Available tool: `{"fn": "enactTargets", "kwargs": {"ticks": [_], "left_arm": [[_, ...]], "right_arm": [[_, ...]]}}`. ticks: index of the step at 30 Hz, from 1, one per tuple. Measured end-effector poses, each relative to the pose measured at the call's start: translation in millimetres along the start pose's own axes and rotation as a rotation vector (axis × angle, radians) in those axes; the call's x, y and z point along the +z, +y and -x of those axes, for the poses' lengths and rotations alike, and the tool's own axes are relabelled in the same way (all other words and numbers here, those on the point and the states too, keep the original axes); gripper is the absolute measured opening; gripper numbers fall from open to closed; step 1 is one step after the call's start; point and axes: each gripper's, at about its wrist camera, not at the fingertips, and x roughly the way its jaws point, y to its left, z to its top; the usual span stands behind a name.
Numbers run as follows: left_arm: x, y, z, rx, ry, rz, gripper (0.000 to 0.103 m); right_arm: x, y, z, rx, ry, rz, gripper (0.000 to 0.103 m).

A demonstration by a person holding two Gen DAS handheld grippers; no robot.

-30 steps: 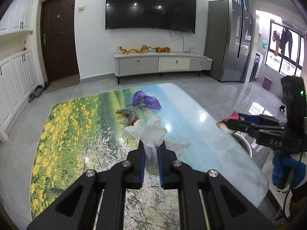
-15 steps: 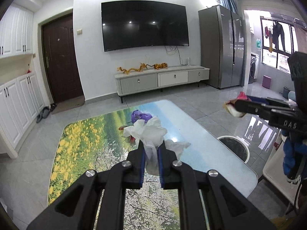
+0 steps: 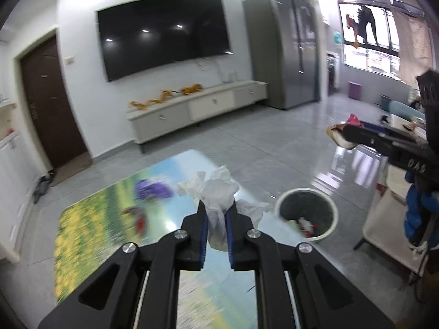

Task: Collect trash
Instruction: 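Carry clear bag and pink wrapper over the bin and open both tools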

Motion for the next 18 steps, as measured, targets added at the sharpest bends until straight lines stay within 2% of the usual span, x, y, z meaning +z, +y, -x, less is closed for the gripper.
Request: {"fn": "enactTargets", "kwargs": {"ticks": [4,9,14,16,18], "left_arm": [[30.6,-38.2,-55.2,-0.118,0.057,-0.041,0.013],[54.1,-94.9,-128.2,-0.26,0.145,-0.082,0.014],[64.5,-138.0,-199.0,-0.375,0.229,-0.072,0.014],[64.9,-150.1,-221.1,-0.419,0.258,-0.057,0.018],[63.7,-158.5,-241.5,-0.45,0.286,-0.04,0.034]], "right_arm": [[-14.0,-58.0,-15.0,-0.117,0.037,-0.056,0.046],[-41.8,-127.3,-43.2,-0.22,0.117,-0.143,0.047],[-70.0,-170.5,-80.4,-0.273,0.212,-0.191,0.047],[-82.4,-184.5,-94.0,-0.283,0.251,-0.206,0.047],[-91.0,-192.5,-112.4,-0.292,0.285,-0.213,0.048]]}}
